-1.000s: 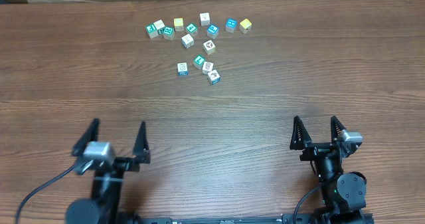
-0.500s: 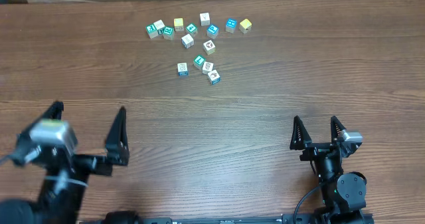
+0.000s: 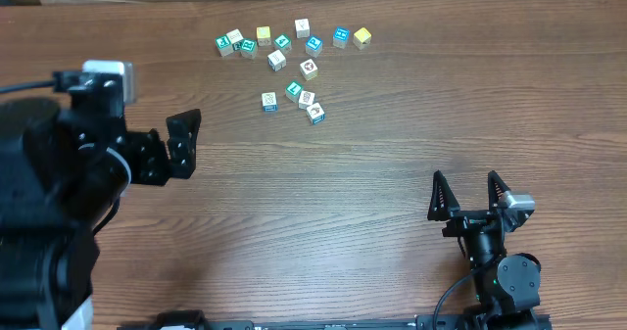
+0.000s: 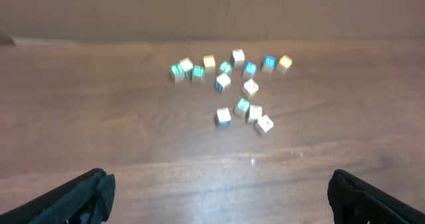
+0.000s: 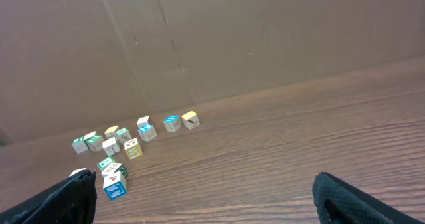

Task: Form a horizontal line
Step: 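Raise the left arm and move the left gripper toward the block cluster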

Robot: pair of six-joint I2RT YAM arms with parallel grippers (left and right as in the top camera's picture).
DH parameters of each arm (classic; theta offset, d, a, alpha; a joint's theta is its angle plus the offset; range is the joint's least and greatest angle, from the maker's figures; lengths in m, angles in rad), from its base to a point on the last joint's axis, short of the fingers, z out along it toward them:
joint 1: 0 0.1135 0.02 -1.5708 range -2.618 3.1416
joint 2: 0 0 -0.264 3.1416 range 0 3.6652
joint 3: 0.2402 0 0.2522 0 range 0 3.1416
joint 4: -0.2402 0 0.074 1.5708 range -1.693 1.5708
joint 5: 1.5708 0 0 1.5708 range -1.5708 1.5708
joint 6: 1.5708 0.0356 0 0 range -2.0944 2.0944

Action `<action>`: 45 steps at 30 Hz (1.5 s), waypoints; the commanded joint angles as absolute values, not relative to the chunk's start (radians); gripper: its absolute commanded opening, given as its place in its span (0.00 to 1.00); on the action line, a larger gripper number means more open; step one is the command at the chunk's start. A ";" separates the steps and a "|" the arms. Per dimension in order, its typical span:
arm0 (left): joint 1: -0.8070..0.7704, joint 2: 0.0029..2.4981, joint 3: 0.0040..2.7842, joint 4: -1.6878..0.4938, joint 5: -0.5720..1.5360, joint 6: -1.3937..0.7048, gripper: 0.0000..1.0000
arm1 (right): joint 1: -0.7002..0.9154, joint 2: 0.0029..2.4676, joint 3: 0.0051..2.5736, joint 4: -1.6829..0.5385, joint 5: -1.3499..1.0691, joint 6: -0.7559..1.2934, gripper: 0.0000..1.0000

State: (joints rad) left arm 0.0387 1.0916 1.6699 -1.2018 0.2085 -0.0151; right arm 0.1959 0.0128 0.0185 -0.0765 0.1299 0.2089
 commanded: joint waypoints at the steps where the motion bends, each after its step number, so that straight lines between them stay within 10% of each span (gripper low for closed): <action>1: 0.028 1.124 1.691 -1.217 0.237 0.012 0.87 | 0.189 0.003 0.008 -0.073 0.127 0.209 1.00; 4: 0.028 1.159 1.691 -1.232 0.237 0.008 0.29 | 0.189 0.003 0.008 -0.073 0.127 0.208 1.00; 7: 0.028 1.193 1.691 -1.255 0.237 -0.008 0.04 | 0.189 0.003 0.008 -0.073 0.127 0.209 1.00; 24: 0.027 1.320 1.691 -1.311 0.238 -0.007 0.15 | 0.189 0.003 0.008 -0.073 0.127 0.208 1.00; 45: 0.025 1.416 1.691 -1.312 0.297 -0.105 0.05 | 0.189 0.003 0.008 -0.073 0.127 0.209 1.00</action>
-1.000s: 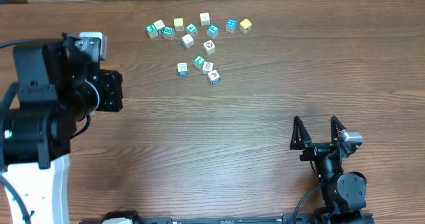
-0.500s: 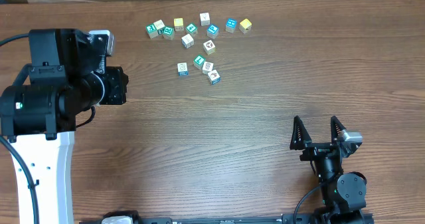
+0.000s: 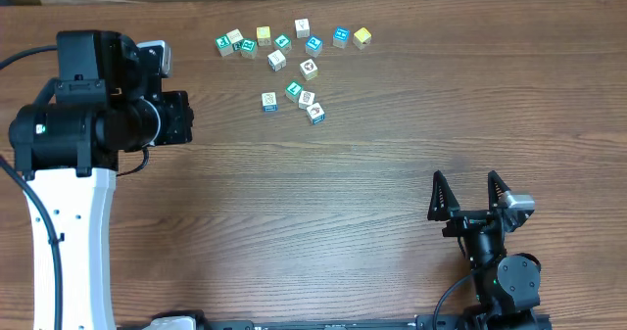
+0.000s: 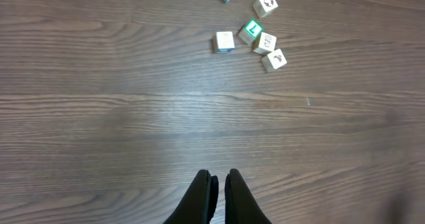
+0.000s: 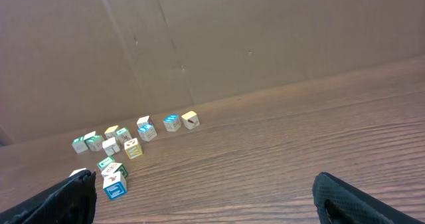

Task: Form a horizontal line
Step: 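Raise the left arm and move the left gripper toward the block cluster, then extend the left gripper forward over the blocks near the cluster's left side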

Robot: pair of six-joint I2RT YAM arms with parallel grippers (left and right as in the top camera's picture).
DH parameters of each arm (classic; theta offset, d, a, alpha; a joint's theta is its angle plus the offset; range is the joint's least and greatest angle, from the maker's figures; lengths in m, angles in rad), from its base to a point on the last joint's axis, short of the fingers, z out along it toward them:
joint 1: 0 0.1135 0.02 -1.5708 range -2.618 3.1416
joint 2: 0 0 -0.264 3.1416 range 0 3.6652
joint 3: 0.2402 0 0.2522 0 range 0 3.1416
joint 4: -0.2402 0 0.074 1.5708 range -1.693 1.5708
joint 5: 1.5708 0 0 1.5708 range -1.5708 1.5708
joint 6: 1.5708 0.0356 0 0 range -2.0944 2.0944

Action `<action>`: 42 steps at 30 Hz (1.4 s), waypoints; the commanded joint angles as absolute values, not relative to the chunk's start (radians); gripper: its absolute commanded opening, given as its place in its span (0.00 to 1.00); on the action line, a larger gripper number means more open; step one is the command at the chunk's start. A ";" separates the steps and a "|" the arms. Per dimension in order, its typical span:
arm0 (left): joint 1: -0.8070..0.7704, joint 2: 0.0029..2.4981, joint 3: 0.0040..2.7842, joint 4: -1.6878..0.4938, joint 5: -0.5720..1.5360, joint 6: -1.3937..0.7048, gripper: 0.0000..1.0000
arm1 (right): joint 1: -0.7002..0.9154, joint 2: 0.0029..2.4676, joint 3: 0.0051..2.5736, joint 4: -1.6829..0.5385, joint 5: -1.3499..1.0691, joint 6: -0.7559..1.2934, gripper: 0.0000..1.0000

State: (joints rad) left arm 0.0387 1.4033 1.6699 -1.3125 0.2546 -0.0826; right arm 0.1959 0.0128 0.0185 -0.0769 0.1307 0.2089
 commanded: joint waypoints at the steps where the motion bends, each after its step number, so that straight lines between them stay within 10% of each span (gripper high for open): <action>1: 0.025 1.420 1.691 -1.312 0.297 -0.105 0.05 | 0.189 0.003 0.008 -0.073 0.127 0.209 1.00; 42: 0.023 1.583 1.689 -1.308 0.280 -0.161 0.09 | 0.189 0.003 0.008 -0.073 0.127 0.209 1.00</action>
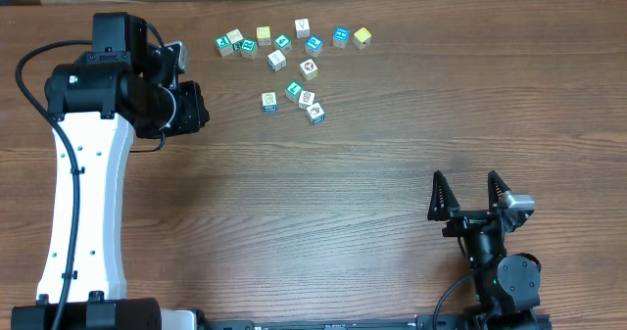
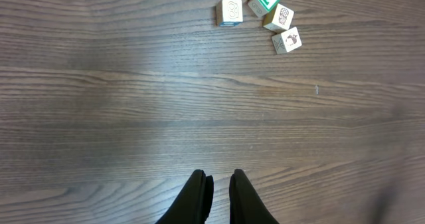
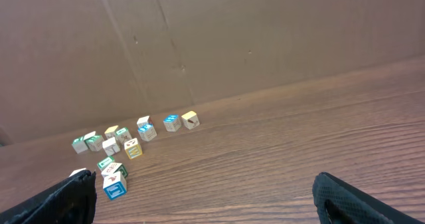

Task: Form a horizontal line
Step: 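Extend the left gripper forward over the blocks near the cluster's left side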

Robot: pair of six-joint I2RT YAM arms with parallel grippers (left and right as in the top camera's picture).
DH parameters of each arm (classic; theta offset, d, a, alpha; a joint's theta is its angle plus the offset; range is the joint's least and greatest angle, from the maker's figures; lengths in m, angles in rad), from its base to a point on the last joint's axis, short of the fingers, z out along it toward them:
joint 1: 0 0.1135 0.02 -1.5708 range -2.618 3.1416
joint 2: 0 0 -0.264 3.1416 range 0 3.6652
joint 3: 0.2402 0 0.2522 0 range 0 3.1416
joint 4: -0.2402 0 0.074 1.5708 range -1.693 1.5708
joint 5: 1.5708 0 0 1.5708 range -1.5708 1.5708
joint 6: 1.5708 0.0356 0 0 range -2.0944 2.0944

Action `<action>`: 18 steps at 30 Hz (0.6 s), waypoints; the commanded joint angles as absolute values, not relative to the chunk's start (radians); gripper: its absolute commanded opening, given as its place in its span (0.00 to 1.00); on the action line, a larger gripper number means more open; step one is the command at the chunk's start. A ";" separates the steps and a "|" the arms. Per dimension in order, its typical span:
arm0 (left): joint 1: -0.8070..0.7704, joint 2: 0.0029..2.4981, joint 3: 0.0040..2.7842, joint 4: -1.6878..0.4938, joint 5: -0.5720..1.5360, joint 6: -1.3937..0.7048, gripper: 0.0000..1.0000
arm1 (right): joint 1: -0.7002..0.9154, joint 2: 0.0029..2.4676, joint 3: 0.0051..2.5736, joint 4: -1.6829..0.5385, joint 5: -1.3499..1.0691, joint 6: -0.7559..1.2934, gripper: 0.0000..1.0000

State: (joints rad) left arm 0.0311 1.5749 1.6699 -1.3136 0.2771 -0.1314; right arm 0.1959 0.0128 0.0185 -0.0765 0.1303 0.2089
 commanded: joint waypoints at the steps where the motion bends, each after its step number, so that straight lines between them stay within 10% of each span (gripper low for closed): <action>1: 0.022 1.582 1.689 -1.308 0.276 -0.171 0.09 | 0.189 0.003 0.008 -0.073 0.127 0.209 1.00; 18: -0.089 1.583 1.689 -1.300 0.063 -0.307 0.08 | 0.189 0.003 0.008 -0.073 0.127 0.208 1.00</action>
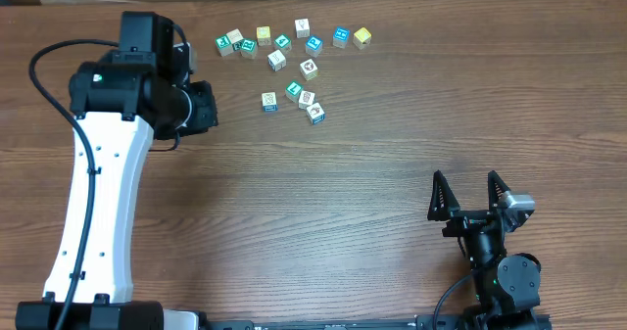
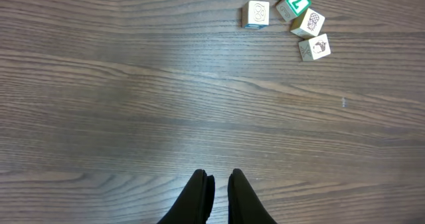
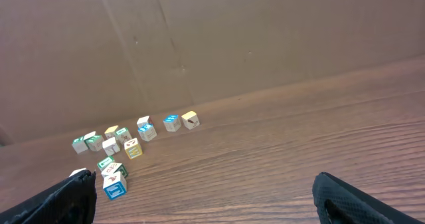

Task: Form a horizontal line
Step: 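Extend the left gripper forward over the blocks near the cluster's left side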

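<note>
Several small picture cubes lie at the table's far middle. A loose row runs from a green cube [image 1: 224, 44] to a yellow cube [image 1: 362, 37]. Nearer lies a cluster: a white-blue cube [image 1: 269, 101] [image 2: 255, 14], a green L cube [image 1: 293, 90] [image 2: 296, 0] and two white cubes [image 1: 307, 99] [image 1: 315, 114]. My left gripper [image 1: 203, 107] [image 2: 217, 179] points down at bare wood left of the cluster, shut with nothing between its fingers. My right gripper [image 1: 469, 188] [image 3: 209, 196] rests open near the front right, far from the cubes, which it sees at its left [image 3: 114, 187].
The wooden table [image 1: 372, 173] stretches between the cubes and the right arm. A cardboard wall [image 3: 199, 38] backs the far edge. My left arm's white link [image 1: 93, 212] lies along the table's left side.
My left gripper has shifted a little to the right, closer to the near cluster of cubes. It stays shut. The right arm and all cubes are where they were.
First my left gripper was open, low at the left, facing the cubes. Then it was shut and pointing down at the wood, farther back. At each later moment it stood further right, toward the cluster. The right gripper stayed open and still.
</note>
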Robot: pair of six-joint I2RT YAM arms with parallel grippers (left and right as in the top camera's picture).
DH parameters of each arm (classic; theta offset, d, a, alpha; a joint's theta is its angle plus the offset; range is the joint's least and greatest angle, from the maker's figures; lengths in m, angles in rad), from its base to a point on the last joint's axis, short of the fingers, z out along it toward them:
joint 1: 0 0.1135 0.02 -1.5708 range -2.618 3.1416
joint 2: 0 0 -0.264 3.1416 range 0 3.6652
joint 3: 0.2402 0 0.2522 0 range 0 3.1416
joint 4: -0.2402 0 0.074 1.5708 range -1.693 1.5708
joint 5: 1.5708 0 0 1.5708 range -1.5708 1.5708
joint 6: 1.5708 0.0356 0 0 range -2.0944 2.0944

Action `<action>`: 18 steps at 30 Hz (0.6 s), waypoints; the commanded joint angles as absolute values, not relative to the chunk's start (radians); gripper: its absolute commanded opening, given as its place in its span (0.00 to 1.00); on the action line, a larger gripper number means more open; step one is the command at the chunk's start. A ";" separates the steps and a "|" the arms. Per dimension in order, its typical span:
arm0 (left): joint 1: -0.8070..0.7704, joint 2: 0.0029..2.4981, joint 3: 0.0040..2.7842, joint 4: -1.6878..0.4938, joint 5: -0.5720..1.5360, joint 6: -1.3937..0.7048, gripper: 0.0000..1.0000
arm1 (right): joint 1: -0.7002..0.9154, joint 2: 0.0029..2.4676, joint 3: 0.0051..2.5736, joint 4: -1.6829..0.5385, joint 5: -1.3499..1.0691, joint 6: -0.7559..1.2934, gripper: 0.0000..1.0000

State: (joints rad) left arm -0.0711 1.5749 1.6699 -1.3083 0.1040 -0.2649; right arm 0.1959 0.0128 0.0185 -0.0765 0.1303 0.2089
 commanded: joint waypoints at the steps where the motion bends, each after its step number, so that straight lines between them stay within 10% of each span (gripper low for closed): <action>1: -0.094 1.583 1.689 -1.297 0.062 -0.313 0.08 | 0.189 0.003 0.008 -0.073 0.127 0.208 1.00; 7: -0.125 1.583 1.678 -1.255 0.035 -0.359 0.16 | 0.189 0.003 0.008 -0.073 0.127 0.208 1.00; 11: -0.141 1.584 1.648 -1.200 0.026 -0.375 0.52 | 0.189 0.003 0.008 -0.073 0.127 0.209 1.00; 18: -0.183 1.639 1.624 -1.157 0.026 -0.390 0.64 | 0.189 0.003 0.008 -0.073 0.127 0.209 1.00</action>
